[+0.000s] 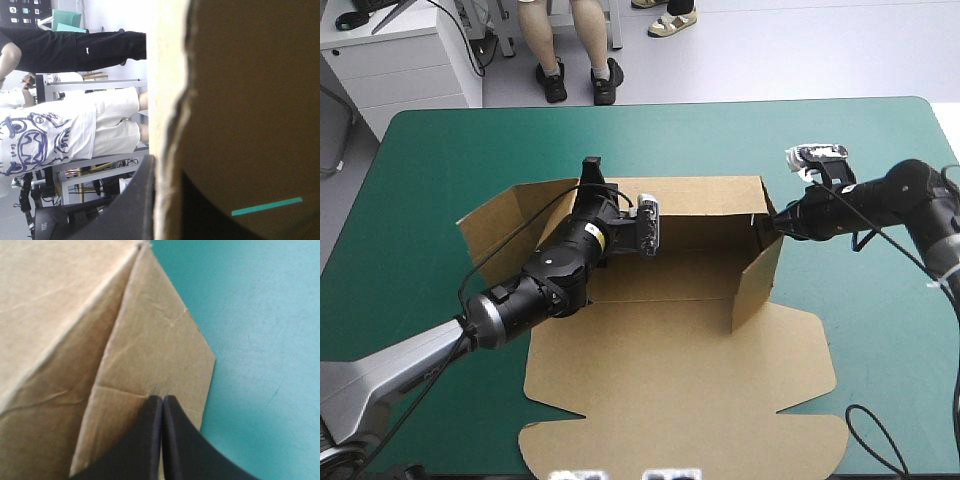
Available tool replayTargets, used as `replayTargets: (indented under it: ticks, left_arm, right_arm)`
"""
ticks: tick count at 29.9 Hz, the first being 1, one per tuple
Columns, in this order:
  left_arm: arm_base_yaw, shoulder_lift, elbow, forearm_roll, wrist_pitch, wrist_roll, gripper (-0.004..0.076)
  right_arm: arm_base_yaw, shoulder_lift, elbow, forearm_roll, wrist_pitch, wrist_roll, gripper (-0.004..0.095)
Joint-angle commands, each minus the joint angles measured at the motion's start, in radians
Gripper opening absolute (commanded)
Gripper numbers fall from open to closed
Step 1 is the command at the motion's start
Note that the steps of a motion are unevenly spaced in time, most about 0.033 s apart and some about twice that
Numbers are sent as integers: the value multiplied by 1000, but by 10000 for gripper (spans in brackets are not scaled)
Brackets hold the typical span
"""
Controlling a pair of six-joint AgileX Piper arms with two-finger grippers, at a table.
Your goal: Fold the box
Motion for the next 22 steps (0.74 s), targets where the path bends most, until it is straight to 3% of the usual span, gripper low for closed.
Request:
replayTargets:
  ticks: [1, 9, 11, 17, 22]
  left_arm:
    - [1, -33, -11, -17, 8, -20, -8]
    - [1, -33, -11, -18, 8, -20, -8]
    - [1, -33, -11, -18, 8, -18, -8]
    - [1, -33, -11, -18, 8, -18, -8]
    - [1, -33, -11, -18, 8, -14, -8]
  right_arm:
    - [0, -110, 88, 128, -135, -141, -19]
    - [0, -202, 318, 343, -282, -485, 3]
    - [0, -202, 345, 372, -282, -555, 77]
    - [0, -212, 356, 371, -250, -594, 480]
    - [0, -227, 356, 363, -186, -598, 514]
